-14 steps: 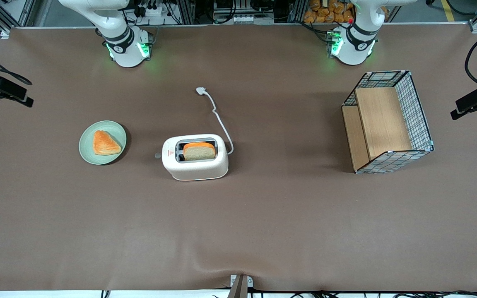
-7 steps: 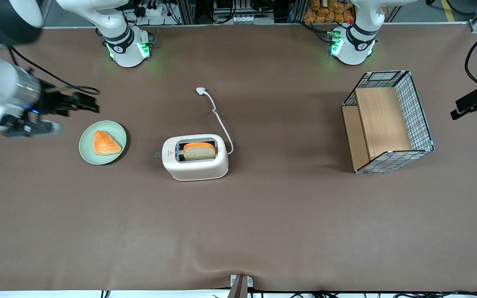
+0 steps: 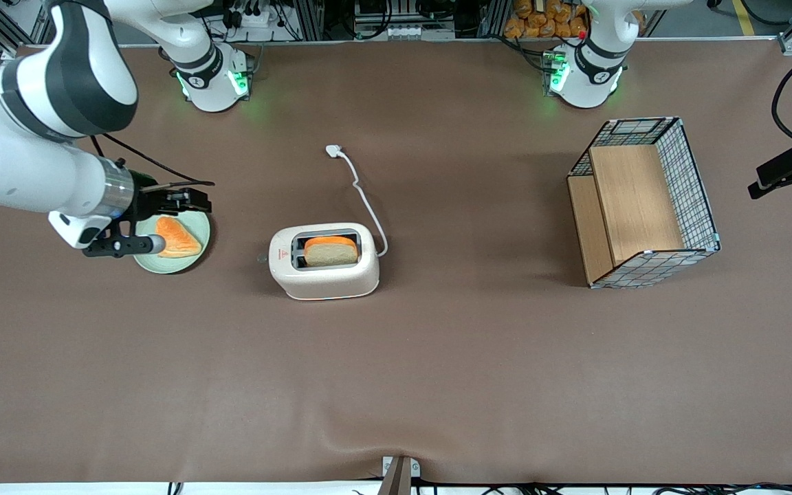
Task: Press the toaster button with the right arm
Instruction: 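Move the right gripper past the green plate to the toaster's side button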
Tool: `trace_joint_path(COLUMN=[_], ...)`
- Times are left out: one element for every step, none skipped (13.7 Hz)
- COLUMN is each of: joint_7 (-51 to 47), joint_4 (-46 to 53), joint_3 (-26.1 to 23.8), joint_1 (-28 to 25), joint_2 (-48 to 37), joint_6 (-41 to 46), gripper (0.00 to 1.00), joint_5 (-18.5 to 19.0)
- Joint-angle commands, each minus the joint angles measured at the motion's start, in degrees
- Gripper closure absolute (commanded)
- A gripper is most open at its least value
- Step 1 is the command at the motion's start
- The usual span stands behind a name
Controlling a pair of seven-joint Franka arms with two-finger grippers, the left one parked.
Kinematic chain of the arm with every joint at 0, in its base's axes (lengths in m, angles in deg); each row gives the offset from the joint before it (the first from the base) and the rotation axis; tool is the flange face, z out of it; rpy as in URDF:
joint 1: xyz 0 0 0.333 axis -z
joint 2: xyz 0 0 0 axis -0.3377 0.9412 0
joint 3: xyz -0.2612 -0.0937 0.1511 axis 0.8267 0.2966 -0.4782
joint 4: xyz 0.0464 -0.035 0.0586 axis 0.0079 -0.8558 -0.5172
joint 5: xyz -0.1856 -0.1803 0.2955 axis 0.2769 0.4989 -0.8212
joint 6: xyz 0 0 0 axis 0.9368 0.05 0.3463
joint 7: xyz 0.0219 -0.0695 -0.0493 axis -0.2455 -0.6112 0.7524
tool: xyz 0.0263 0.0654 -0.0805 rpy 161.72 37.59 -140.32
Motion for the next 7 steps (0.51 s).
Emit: trace_joint_path(joint_7=[-0.84, -0.84, -0.84, -0.93, -0.84, -0.84, -0.84], joint_4=[-3.39, -4.53, -5.67, -7.16, -8.48, -9.01, -9.19], joint_3=[0.51, 0.51, 0.51, 0.59, 0.51, 0.51, 0.51], joint_1=[-2.12, -2.64, -3.69, -4.66, -4.93, -5.02, -5.63], joint_2=[-1.09, -0.83, -0.48, -0.21, 0.22, 1.27, 2.68], joint_6=[-4.29, -6.13, -7.98, -10.35, -12.63, -14.83, -16.07], gripper=[0.99, 1.00, 1.00, 1.00, 1.00, 1.00, 1.00], joint_5=[-2.55, -2.55, -2.55, -2.55, -2.64, -3.25, -5.43])
